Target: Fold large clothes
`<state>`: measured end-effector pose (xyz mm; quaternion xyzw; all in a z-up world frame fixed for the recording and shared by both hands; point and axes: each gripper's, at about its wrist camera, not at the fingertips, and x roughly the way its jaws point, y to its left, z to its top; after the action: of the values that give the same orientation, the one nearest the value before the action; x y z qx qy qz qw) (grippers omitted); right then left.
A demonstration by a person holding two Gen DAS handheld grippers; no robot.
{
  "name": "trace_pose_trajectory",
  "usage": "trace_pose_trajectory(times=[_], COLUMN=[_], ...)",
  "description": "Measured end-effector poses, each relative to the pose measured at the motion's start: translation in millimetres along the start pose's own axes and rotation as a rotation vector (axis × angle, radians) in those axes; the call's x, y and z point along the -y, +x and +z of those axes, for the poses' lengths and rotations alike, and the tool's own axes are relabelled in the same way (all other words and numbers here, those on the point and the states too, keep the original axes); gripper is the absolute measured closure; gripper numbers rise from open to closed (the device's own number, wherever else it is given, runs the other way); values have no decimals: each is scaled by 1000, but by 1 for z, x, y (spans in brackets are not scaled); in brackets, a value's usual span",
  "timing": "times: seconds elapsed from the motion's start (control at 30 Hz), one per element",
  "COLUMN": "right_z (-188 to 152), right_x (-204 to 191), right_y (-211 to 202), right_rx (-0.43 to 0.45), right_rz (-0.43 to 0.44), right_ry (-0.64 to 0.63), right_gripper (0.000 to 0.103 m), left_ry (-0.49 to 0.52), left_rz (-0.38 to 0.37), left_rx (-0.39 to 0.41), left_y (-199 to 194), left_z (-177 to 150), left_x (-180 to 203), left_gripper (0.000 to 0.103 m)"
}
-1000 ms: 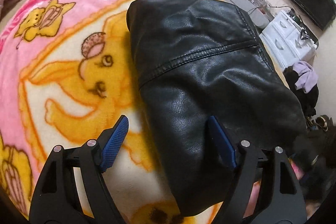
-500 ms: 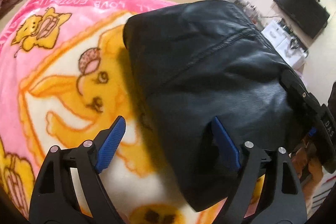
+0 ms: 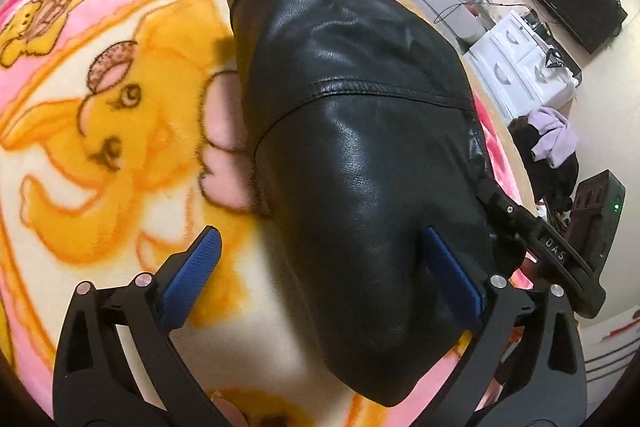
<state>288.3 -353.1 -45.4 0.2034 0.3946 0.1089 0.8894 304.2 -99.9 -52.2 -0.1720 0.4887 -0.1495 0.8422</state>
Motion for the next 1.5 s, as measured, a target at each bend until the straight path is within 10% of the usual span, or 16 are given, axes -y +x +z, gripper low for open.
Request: trace_pose_trajectory(times=[0.13,0.33,0.97,1.13,1.5], right_z=[2,-4,-49,-45,0], right_x=[-1,3,-15,-40,-48], right_y=[-6,-29,24,31,-29], right_rx=[-4,-4,-196,-245,-6], right_rz=[-28,78,296,77,-58], right_ry=[-5,0,259,89,-66], right_gripper=[29,11,30,7,6], left_ry=[8,25,76,175,199], left_rz=[15,33,128,182,165], left_rx=[0,8,11,-30,-3], left_y=[1,1,2,16,16], left_z=[1,2,21,17,10], left_x=[3,9,9,19,22], left_gripper=[10,10,10,9,8])
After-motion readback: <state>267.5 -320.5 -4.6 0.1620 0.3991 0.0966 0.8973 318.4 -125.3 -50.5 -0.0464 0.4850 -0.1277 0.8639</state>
